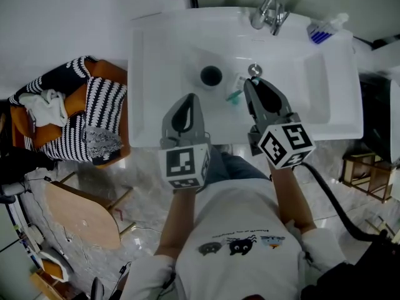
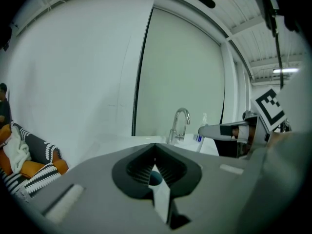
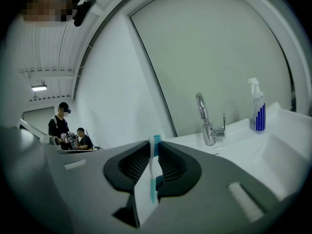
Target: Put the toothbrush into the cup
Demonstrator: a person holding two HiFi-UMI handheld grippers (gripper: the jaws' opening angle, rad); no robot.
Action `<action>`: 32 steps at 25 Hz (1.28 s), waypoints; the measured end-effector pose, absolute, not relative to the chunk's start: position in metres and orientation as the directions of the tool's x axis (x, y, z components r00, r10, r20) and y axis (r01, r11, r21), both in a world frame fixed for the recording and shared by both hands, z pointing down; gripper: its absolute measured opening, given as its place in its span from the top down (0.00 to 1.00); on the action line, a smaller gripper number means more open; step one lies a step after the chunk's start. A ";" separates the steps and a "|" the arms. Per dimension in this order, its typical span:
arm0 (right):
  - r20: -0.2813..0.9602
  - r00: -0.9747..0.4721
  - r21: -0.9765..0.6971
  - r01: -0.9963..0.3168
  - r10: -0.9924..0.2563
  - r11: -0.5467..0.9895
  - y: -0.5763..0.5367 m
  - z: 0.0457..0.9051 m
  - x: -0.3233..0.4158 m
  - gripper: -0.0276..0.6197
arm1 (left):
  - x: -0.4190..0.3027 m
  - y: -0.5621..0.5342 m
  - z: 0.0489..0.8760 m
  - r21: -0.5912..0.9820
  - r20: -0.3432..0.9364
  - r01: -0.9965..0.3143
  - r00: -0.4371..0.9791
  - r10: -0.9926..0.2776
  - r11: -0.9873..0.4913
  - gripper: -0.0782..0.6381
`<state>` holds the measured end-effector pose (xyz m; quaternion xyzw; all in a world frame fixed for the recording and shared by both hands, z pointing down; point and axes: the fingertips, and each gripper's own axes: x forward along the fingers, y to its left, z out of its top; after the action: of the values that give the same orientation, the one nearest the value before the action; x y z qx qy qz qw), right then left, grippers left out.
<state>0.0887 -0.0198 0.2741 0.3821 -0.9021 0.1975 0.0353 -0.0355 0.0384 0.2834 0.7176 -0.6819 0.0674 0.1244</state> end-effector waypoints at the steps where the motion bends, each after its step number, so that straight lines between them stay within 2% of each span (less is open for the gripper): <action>1: 0.217 -0.703 -0.330 -0.706 -0.678 0.626 -0.022 0.275 0.088 0.87 | -0.037 0.035 0.284 0.089 0.269 -0.995 0.065 -0.961 -0.043 0.89; 32: 0.293 -0.596 -0.299 -0.800 -0.748 0.520 -0.086 0.312 0.046 0.86 | -0.074 -0.033 0.336 0.166 0.354 -0.971 0.220 -0.909 -0.171 0.89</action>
<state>0.0465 -0.0858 0.3123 0.4449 -0.8695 0.2047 0.0639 -0.0739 -0.0329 0.3357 0.7602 -0.6183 0.0867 0.1796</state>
